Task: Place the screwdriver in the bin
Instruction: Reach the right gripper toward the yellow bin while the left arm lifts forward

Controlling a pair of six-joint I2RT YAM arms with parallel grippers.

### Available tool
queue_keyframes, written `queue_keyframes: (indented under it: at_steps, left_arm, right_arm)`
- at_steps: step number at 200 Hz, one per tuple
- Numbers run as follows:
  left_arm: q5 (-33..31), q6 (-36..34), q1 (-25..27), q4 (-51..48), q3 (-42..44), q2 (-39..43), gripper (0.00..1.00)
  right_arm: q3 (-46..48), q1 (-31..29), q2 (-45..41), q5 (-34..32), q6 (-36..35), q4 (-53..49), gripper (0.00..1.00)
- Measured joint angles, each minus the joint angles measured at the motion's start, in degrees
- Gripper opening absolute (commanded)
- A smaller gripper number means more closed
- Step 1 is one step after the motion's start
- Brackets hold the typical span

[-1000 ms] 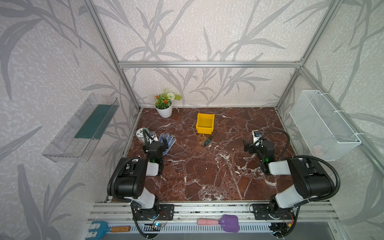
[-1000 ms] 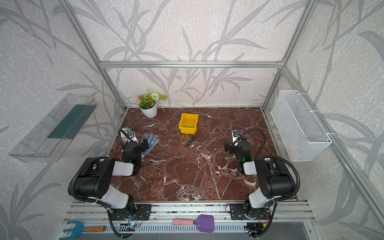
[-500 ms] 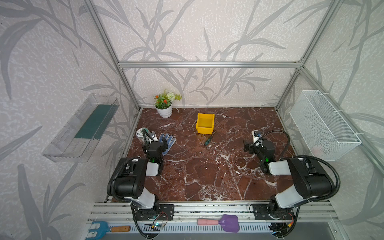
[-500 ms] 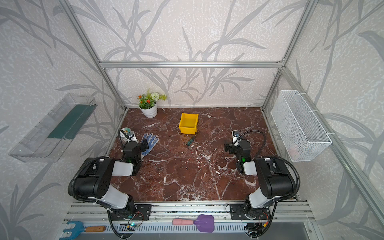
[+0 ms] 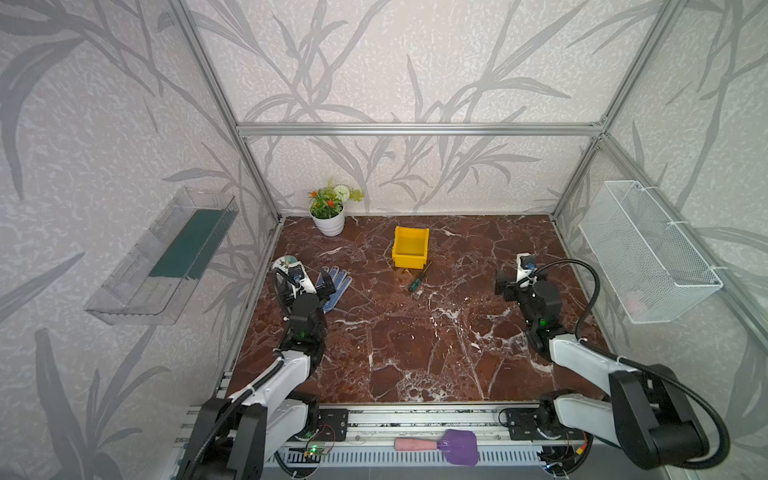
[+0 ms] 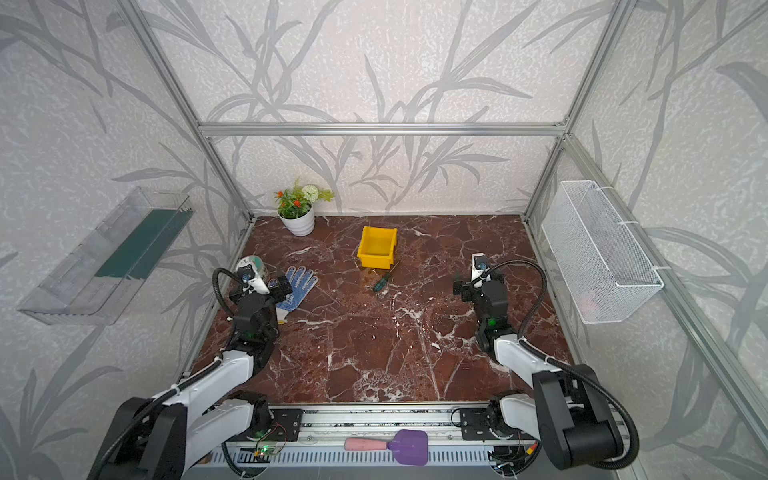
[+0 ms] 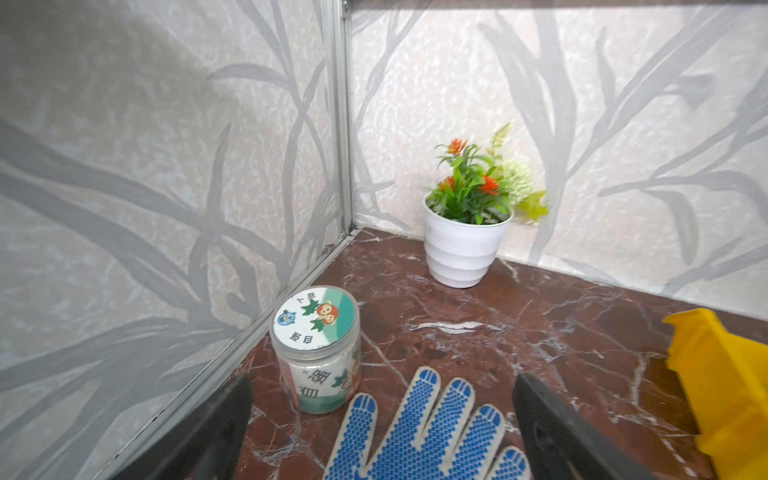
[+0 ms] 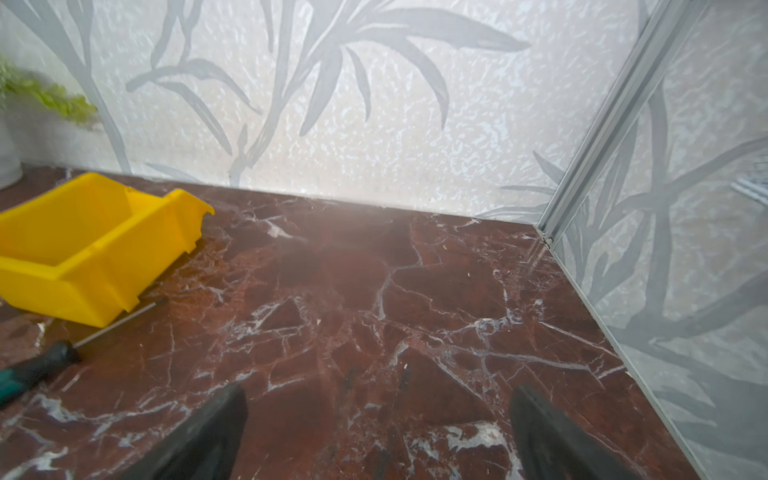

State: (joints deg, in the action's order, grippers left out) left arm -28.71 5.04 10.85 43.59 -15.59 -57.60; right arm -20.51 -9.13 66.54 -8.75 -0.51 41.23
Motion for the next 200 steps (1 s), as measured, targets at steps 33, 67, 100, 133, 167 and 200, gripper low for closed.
queue_keyframes:
  at_steps: [33,67,100,133,167,200]
  left_arm:
    - [-0.5,1.4,6.4,-6.8,-1.6,4.6,0.99]
    - [0.4,1.5,14.2,-15.0,-10.1,1.2,0.99]
    - [1.2,0.1,22.7,-24.3,-21.6,-6.4,0.99]
    - [5.2,0.8,25.9,-31.8,-25.7,-9.7,0.99]
    - [8.3,8.4,25.7,-36.9,-24.6,-8.5,0.99]
    - [12.3,14.2,24.9,-38.5,-22.1,-5.6,0.99]
  right_arm:
    - [-0.2,0.2,-10.5,-3.3,7.2,-9.2,0.99]
    - [-8.8,0.2,-8.2,-2.0,15.4,-22.7,0.99]
    - [-25.2,-6.0,4.9,-0.9,22.2,-35.0,0.99]
    - [-45.0,-16.0,24.8,-0.4,23.4,-46.3,0.95]
    - [-65.7,-22.7,44.1,0.3,24.1,-57.2,0.72]
    - [-79.4,-25.0,57.1,1.8,26.4,-64.5,0.64]
